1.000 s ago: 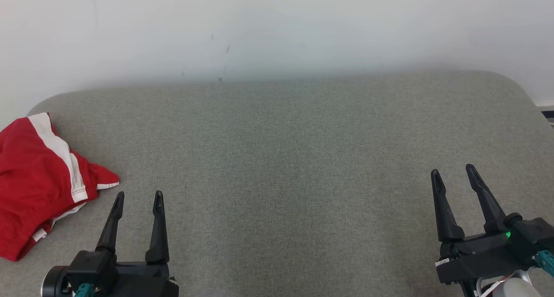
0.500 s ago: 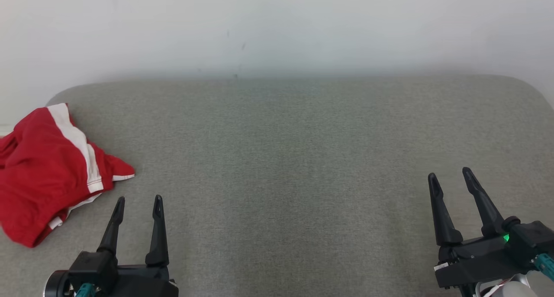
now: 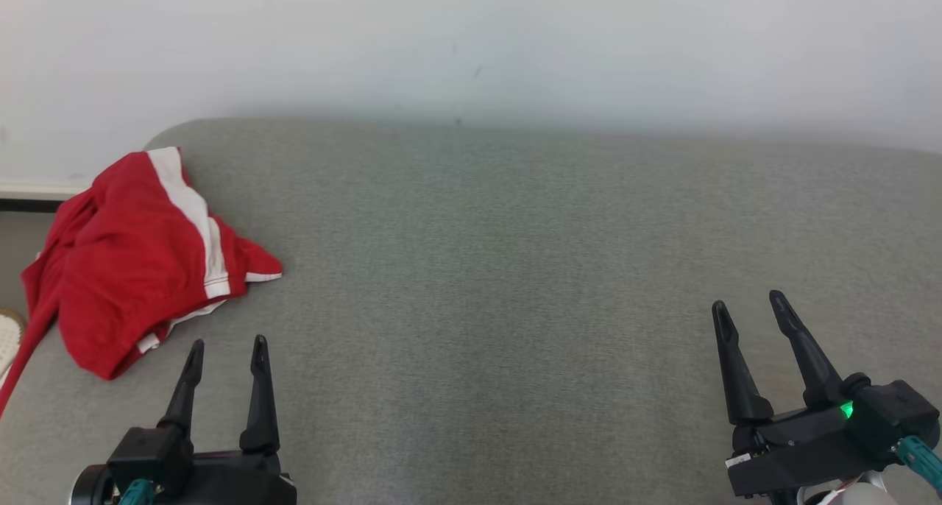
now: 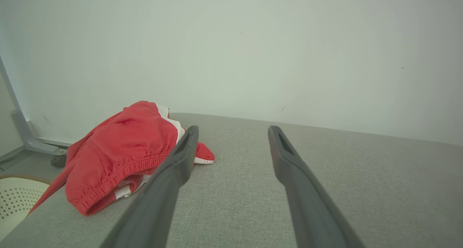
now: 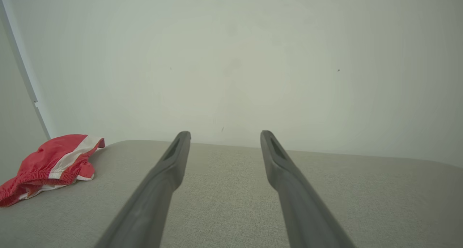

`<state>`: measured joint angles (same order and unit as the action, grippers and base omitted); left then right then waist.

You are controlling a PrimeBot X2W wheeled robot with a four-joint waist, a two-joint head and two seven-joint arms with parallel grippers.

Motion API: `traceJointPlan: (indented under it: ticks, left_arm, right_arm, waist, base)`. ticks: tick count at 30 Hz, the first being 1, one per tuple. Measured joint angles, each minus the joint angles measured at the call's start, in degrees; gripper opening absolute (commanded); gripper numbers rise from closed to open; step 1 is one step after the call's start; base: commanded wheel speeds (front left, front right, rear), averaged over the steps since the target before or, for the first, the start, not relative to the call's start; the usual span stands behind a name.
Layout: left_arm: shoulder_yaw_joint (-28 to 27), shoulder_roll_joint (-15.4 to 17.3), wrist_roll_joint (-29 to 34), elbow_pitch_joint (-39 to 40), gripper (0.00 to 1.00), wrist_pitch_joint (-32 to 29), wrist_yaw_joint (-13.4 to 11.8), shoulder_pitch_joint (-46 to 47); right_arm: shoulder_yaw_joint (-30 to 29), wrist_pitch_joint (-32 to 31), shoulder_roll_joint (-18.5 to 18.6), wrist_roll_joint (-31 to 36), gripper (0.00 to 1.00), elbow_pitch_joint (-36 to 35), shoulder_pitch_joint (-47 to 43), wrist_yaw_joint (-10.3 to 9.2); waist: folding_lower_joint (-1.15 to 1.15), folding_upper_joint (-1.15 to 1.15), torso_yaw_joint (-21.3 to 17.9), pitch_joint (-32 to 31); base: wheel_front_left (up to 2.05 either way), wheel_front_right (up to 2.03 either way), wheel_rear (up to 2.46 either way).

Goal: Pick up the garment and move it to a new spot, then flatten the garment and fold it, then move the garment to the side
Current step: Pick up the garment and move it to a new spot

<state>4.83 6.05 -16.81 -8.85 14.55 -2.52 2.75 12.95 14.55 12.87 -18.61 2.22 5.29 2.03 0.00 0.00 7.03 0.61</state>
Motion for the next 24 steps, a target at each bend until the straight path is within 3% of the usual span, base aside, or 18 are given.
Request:
traceJointPlan:
  ticks: [24]
  left_arm:
    - [-1.44, -0.65, 0.45, -0.68, 1.00, 0.00, -0.49, 0.69]
  right_arm:
    - [1.45, 0.00, -1.77, 0.99, 1.00, 0.76, 0.53, 1.82]
  waist:
    - [0.00, 0.00, 10.52, 1.12]
  base:
    - [0.00, 0.00, 0.00]
